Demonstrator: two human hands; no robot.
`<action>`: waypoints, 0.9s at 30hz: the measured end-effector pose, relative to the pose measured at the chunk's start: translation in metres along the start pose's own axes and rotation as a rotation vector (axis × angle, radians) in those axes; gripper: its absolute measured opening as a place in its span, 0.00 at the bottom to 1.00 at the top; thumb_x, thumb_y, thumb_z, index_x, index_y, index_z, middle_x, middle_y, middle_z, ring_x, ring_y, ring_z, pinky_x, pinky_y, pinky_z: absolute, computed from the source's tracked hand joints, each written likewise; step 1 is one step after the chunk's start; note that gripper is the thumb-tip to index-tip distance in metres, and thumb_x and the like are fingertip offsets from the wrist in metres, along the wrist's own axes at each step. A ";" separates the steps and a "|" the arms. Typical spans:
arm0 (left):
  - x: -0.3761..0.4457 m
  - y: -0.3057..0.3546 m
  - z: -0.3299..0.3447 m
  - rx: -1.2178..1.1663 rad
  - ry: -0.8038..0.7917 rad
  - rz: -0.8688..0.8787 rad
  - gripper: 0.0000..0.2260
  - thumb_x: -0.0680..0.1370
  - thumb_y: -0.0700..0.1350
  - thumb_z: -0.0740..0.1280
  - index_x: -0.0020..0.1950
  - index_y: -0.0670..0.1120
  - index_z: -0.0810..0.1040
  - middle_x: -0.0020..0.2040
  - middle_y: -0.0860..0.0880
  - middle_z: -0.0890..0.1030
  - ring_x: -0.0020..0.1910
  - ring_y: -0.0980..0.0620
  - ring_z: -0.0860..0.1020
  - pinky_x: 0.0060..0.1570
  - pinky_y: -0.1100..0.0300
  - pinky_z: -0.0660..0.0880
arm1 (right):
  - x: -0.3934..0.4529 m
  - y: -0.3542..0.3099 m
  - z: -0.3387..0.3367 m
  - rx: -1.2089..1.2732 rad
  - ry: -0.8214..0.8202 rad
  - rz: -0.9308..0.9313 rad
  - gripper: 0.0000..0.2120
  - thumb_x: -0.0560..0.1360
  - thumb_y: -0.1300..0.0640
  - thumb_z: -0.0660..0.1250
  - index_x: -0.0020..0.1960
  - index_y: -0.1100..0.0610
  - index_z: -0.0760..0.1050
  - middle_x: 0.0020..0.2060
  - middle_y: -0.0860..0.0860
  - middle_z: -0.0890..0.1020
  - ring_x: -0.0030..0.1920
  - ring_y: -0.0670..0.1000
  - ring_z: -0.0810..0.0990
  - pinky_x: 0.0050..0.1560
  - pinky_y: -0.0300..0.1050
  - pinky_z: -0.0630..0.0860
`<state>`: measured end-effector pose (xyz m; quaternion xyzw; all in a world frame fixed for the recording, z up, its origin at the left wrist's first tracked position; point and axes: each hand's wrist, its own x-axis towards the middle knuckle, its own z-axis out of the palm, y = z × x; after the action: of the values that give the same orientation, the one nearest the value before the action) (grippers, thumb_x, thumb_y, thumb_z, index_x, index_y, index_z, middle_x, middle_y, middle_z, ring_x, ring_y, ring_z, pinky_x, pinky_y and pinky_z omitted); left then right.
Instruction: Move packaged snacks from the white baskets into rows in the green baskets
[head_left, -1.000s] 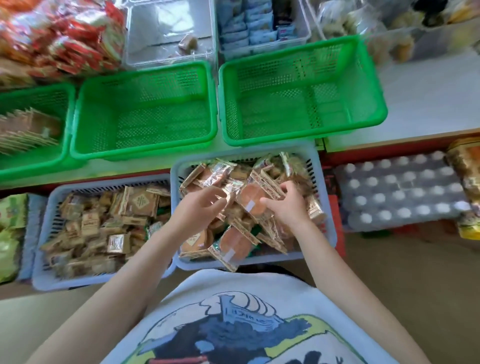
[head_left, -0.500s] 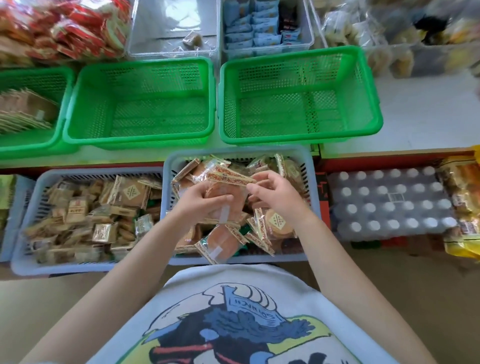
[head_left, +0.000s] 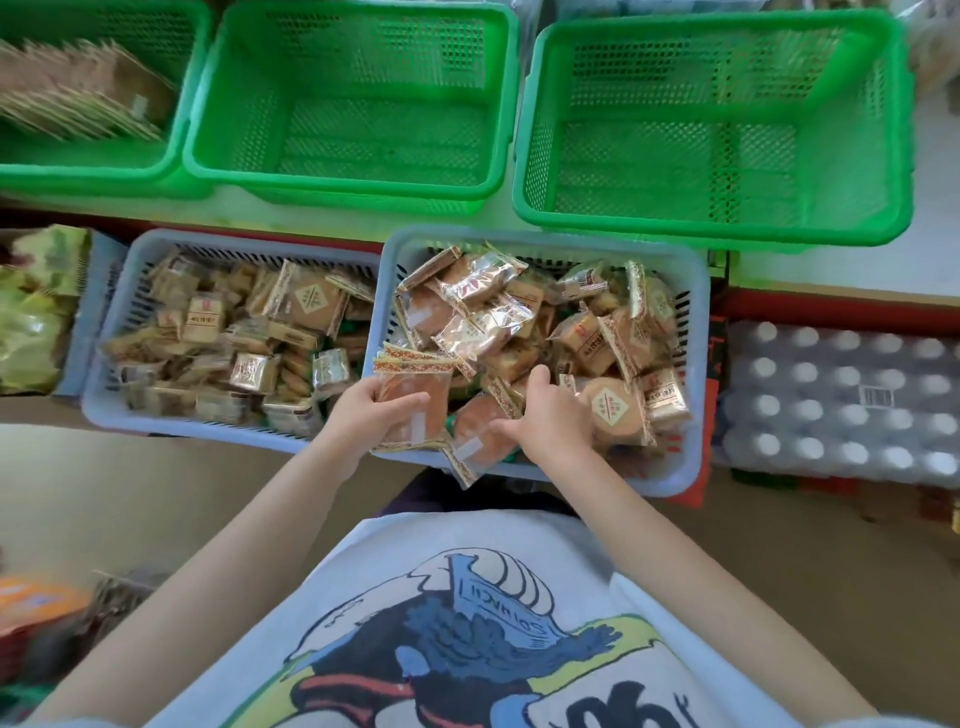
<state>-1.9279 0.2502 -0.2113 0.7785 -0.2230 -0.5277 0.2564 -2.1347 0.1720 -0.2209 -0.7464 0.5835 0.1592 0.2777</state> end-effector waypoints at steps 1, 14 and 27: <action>0.000 -0.002 0.001 -0.008 -0.002 0.002 0.12 0.73 0.51 0.77 0.54 0.50 0.82 0.52 0.46 0.85 0.50 0.46 0.83 0.47 0.56 0.80 | 0.000 -0.001 0.000 0.022 -0.003 0.003 0.33 0.72 0.35 0.71 0.61 0.58 0.65 0.48 0.53 0.83 0.53 0.57 0.81 0.60 0.53 0.70; 0.003 0.022 -0.013 -0.145 -0.125 0.043 0.20 0.70 0.52 0.78 0.59 0.50 0.79 0.52 0.47 0.84 0.48 0.50 0.82 0.45 0.57 0.77 | -0.013 0.037 -0.044 0.508 -0.153 0.002 0.03 0.76 0.58 0.69 0.49 0.55 0.80 0.45 0.48 0.81 0.42 0.49 0.79 0.34 0.43 0.73; -0.016 0.081 -0.002 -0.222 -0.353 0.142 0.14 0.79 0.55 0.64 0.51 0.43 0.71 0.38 0.51 0.77 0.33 0.56 0.75 0.32 0.65 0.74 | -0.011 0.000 -0.095 1.427 0.010 -0.114 0.04 0.75 0.59 0.74 0.44 0.51 0.83 0.38 0.49 0.83 0.43 0.51 0.80 0.50 0.54 0.80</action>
<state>-1.9373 0.1982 -0.1485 0.6235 -0.2592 -0.6576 0.3341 -2.1460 0.1234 -0.1393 -0.4127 0.5068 -0.2792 0.7035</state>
